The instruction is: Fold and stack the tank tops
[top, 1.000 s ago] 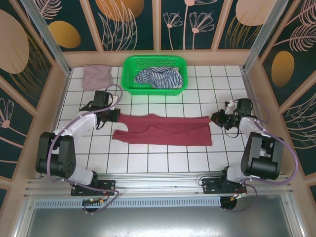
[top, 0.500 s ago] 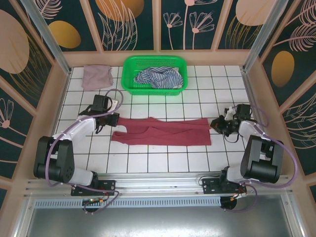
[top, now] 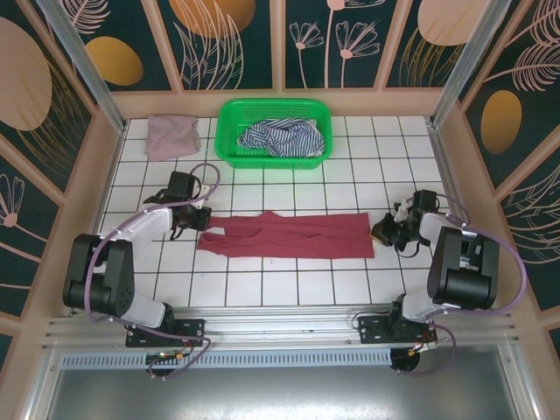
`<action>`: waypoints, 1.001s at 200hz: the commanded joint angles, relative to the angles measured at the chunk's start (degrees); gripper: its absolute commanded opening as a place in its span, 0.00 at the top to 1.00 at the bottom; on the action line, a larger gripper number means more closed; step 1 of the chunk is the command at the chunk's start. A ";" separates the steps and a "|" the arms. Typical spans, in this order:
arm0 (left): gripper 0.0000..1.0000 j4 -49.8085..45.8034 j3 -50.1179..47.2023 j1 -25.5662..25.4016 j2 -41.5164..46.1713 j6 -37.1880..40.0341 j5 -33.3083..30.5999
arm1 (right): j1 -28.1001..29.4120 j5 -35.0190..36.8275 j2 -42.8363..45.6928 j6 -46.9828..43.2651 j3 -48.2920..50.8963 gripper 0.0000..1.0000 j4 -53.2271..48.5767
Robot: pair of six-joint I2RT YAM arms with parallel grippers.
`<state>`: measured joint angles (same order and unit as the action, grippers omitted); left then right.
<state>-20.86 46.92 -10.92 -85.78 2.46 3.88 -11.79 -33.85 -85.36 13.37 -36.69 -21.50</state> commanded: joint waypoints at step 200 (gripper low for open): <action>0.47 -5.75 27.70 -14.63 -15.08 -29.35 13.05 | 8.29 -4.66 5.68 8.07 -7.03 0.67 0.65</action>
<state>-28.88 72.69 -22.85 -96.77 -24.18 13.93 -6.59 -35.68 -77.32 17.02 -44.62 -26.65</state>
